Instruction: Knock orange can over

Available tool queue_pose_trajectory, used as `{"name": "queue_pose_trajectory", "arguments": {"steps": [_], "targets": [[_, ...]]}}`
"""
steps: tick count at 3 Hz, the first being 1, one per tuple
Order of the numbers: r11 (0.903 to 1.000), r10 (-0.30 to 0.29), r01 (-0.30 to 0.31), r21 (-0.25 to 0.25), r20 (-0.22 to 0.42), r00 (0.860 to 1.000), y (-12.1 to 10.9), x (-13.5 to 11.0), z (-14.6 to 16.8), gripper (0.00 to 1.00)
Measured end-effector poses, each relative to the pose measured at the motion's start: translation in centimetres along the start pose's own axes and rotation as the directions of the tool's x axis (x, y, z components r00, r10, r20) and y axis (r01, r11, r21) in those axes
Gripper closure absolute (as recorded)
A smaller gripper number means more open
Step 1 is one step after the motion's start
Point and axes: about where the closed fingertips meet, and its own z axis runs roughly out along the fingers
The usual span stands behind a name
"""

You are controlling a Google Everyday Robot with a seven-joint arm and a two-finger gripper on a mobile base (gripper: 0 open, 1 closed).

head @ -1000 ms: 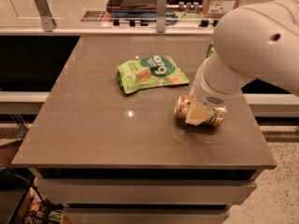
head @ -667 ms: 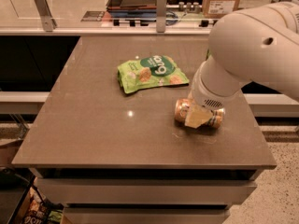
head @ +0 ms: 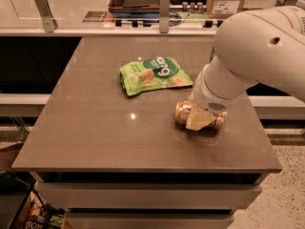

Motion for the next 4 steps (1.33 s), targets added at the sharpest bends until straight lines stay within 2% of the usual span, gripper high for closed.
{"name": "queue_pose_trajectory", "arguments": {"steps": [2, 3, 4], "targets": [[1.0, -0.003, 0.003, -0.001, 0.0, 1.0, 0.07, -0.1, 0.03, 0.12], [1.0, -0.004, 0.004, -0.001, 0.0, 1.0, 0.1, -0.15, 0.04, 0.0], [1.0, -0.004, 0.004, -0.001, 0.0, 1.0, 0.1, -0.15, 0.04, 0.0]]}}
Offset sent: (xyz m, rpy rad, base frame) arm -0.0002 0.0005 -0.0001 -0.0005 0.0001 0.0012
